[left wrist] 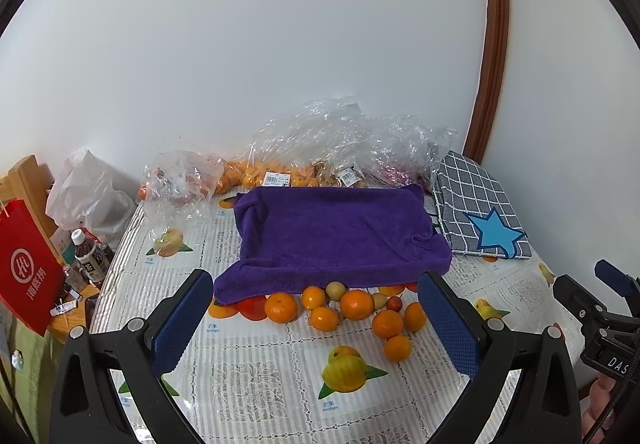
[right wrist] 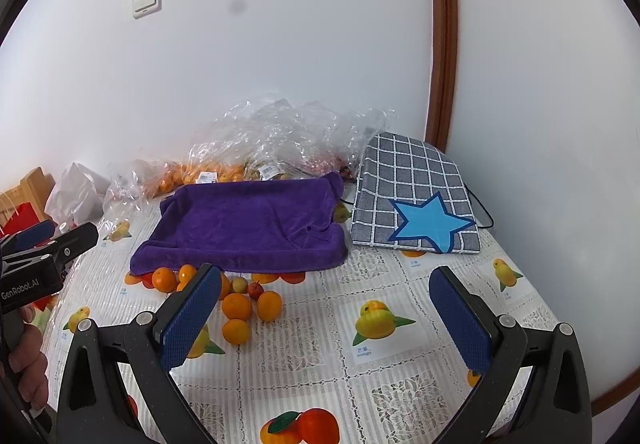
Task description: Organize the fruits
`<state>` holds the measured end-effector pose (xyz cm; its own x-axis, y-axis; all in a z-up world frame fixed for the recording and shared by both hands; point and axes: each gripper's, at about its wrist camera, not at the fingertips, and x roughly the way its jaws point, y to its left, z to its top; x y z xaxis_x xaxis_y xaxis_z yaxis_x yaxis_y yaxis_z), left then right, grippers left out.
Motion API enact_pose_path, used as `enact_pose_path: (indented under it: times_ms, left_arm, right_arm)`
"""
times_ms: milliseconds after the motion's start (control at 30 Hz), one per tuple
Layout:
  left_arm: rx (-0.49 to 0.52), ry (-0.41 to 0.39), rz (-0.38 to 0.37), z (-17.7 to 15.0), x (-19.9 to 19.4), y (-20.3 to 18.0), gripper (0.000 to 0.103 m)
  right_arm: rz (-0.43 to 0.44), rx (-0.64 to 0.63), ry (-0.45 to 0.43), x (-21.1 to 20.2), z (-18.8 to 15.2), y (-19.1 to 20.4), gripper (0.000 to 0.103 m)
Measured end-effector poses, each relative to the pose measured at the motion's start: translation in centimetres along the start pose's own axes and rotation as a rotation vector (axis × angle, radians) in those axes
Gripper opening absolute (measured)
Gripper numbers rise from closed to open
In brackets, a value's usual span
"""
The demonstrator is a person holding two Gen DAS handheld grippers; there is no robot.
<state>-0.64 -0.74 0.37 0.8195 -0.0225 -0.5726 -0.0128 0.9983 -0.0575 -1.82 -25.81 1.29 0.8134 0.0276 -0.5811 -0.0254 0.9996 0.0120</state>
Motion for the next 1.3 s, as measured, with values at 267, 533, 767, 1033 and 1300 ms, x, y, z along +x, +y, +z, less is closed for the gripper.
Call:
enact_pose_path:
  times_ms: [267,533,767,1033,1300]
  left_arm:
    - [0.000,0.000,-0.004,0.2,0.6,-0.3,0.103]
    - [0.002,-0.004,-0.001,0.1,0.0,-0.3,0.103]
    - [-0.001,-0.004,0.000,-0.2,-0.1,-0.2,0.103]
    - [-0.002,-0.006,-0.004,0.0,-0.1,-0.5,0.103]
    - [-0.001,-0.007,-0.005,0.1,-0.3,-0.8,0.103]
  right_arm:
    - [0.003,0.003,-0.002,-0.1,0.1,0.0,0.103]
    - [0.002,0.002,-0.002,-0.1,0.0,0.1,0.103]
    - [0.001,0.002,-0.004,-0.1,0.0,0.2,0.103]
    - [0.003,-0.002,-0.007,-0.2,0.1,0.2,0.103]
    - [0.011,-0.006,-0.016,-0.5,-0.1,0.4,0.103]
